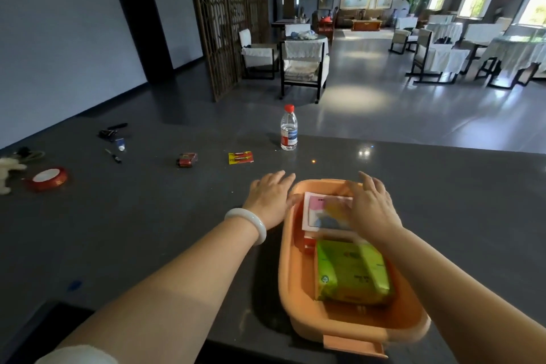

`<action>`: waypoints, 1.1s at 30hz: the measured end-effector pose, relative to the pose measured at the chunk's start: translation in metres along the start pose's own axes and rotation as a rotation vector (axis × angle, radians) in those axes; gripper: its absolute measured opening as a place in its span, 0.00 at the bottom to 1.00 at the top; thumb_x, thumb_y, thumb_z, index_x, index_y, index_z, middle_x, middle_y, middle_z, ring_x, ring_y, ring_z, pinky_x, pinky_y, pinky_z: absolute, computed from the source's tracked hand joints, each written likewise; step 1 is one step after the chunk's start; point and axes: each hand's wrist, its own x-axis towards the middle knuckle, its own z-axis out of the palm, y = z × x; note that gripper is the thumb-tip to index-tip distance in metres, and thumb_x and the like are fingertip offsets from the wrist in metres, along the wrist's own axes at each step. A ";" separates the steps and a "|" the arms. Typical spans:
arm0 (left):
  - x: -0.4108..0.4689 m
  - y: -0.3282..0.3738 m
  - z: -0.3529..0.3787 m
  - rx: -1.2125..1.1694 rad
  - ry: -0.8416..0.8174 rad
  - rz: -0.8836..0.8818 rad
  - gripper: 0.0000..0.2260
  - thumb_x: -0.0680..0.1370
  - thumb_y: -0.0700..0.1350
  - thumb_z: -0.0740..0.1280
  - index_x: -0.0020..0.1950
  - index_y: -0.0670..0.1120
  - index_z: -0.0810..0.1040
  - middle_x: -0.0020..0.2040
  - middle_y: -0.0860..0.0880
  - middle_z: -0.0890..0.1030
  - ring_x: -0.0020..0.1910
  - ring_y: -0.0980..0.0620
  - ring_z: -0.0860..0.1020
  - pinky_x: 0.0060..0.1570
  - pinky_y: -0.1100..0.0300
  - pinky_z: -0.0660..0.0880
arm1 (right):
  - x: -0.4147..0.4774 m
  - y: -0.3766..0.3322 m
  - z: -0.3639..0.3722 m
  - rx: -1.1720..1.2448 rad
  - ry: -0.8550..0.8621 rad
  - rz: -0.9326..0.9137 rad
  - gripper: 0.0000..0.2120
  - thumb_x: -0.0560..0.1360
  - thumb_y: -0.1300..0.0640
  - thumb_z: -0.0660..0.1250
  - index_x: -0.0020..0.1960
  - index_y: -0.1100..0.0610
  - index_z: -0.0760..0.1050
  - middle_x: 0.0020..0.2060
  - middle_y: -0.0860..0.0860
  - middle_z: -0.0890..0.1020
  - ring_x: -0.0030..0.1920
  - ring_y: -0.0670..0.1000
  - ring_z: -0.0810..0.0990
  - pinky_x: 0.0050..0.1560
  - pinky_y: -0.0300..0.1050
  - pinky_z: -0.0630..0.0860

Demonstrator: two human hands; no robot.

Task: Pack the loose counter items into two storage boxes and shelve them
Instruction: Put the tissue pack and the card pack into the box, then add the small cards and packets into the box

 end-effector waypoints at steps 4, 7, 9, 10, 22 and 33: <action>-0.019 -0.030 -0.008 0.062 -0.079 -0.108 0.28 0.83 0.59 0.54 0.80 0.51 0.54 0.80 0.47 0.55 0.78 0.46 0.53 0.74 0.43 0.55 | 0.016 -0.045 0.007 0.031 -0.092 -0.165 0.29 0.79 0.41 0.58 0.76 0.53 0.60 0.76 0.54 0.60 0.76 0.56 0.54 0.76 0.53 0.55; -0.035 -0.057 -0.013 0.083 -0.119 -0.196 0.29 0.82 0.59 0.54 0.80 0.50 0.52 0.80 0.47 0.53 0.79 0.45 0.50 0.74 0.42 0.54 | 0.026 -0.074 0.018 0.051 -0.204 -0.230 0.31 0.78 0.39 0.59 0.76 0.52 0.59 0.75 0.53 0.62 0.76 0.55 0.57 0.75 0.53 0.58; -0.046 -0.080 -0.016 0.093 -0.139 -0.250 0.29 0.82 0.60 0.53 0.80 0.50 0.51 0.80 0.47 0.52 0.79 0.44 0.49 0.75 0.41 0.53 | 0.031 -0.093 0.022 0.068 -0.268 -0.253 0.31 0.78 0.41 0.59 0.76 0.53 0.58 0.75 0.54 0.63 0.75 0.56 0.59 0.74 0.52 0.58; -0.050 -0.092 -0.018 0.092 -0.153 -0.273 0.29 0.82 0.60 0.53 0.80 0.50 0.51 0.80 0.47 0.52 0.79 0.44 0.49 0.75 0.41 0.52 | 0.033 -0.103 0.024 0.074 -0.300 -0.255 0.31 0.79 0.41 0.60 0.77 0.54 0.58 0.75 0.54 0.62 0.75 0.56 0.58 0.74 0.52 0.58; -0.081 -0.270 -0.052 0.071 -0.145 -0.415 0.31 0.82 0.59 0.54 0.80 0.48 0.49 0.80 0.46 0.50 0.79 0.43 0.47 0.75 0.40 0.50 | 0.078 -0.282 0.076 0.063 -0.438 -0.317 0.33 0.79 0.42 0.59 0.78 0.54 0.54 0.76 0.55 0.59 0.76 0.57 0.55 0.73 0.52 0.57; -0.121 -0.441 -0.076 0.050 -0.142 -0.623 0.31 0.82 0.60 0.54 0.80 0.49 0.48 0.80 0.46 0.50 0.79 0.44 0.48 0.75 0.40 0.51 | 0.126 -0.471 0.149 0.058 -0.501 -0.463 0.34 0.79 0.41 0.59 0.78 0.57 0.55 0.76 0.57 0.60 0.76 0.58 0.57 0.74 0.52 0.58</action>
